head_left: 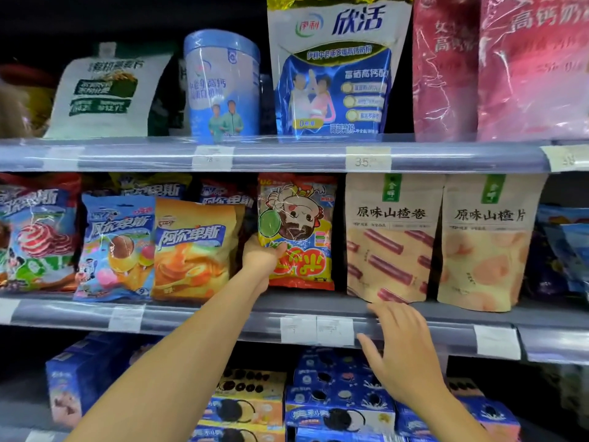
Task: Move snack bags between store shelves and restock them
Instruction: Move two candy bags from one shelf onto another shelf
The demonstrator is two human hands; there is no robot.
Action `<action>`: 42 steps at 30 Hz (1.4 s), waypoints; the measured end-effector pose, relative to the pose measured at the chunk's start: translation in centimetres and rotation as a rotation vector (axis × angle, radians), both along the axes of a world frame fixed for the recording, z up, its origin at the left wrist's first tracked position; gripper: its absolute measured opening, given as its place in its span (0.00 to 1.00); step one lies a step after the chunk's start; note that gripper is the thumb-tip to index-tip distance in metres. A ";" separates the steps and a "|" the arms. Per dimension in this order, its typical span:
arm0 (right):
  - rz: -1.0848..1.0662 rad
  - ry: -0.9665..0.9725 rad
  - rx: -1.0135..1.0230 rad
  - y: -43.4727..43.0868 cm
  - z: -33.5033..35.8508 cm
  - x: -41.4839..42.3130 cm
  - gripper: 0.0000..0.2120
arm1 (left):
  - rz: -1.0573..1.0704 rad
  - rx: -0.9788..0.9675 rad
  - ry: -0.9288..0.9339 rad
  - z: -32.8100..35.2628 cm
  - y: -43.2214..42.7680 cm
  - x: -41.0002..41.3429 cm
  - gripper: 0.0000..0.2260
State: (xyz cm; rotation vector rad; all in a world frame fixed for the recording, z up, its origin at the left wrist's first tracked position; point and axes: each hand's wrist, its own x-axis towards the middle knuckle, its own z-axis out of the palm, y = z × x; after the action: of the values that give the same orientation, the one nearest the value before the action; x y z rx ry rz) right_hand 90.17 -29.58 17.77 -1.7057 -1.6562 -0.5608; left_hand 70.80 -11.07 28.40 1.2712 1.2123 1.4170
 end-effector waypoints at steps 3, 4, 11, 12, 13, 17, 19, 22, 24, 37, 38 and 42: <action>-0.004 -0.011 -0.001 0.0 -0.1 0.1 0.20 | 0.026 -0.022 0.089 -0.4 1.6 0.4 0.27; -0.005 -0.014 0.001 0.0 -0.1 0.1 0.20 | 0.009 -0.002 0.087 -0.7 2.2 0.4 0.24; -0.017 -0.032 0.020 0.2 -0.3 0.2 0.20 | -0.045 0.027 0.114 -1.9 3.9 0.8 0.19; -0.017 -0.034 0.030 0.3 -0.4 0.2 0.20 | -0.050 0.022 0.128 -2.0 4.1 0.8 0.20; -0.017 -0.033 0.040 0.3 -0.4 0.2 0.20 | -0.054 0.016 0.144 -2.1 4.1 0.8 0.22; -0.027 -0.037 0.055 0.4 -0.5 0.0 0.20 | 0.054 0.055 0.335 -1.9 4.0 0.8 0.33; -0.026 -0.019 0.043 0.4 -0.5 -0.1 0.20 | 0.092 0.089 0.418 -1.6 3.7 0.8 0.34; -0.029 0.003 0.023 0.3 -0.5 -0.1 0.20 | 0.104 0.089 0.489 -1.2 3.3 0.8 0.36; -0.032 0.005 0.018 0.2 -0.4 -0.2 0.20 | 0.109 0.083 0.503 -1.1 3.0 0.9 0.39; -0.058 -0.001 -0.044 0.1 0.2 -0.6 0.22 | 0.018 0.076 0.531 -1.6 -0.2 -1.0 0.46; -0.062 -0.001 -0.045 0.1 0.2 -0.7 0.22 | 0.008 0.090 0.544 -1.8 -0.7 -1.2 0.46; -0.063 0.000 -0.072 -0.1 0.6 -0.7 0.22 | 0.001 0.173 0.605 -2.6 -2.9 -2.2 0.44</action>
State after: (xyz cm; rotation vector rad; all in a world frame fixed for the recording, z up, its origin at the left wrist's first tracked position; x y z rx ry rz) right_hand 89.48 -29.72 18.40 -1.8155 -1.6448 -0.5365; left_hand 68.64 -14.01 25.76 1.9074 1.4969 1.1887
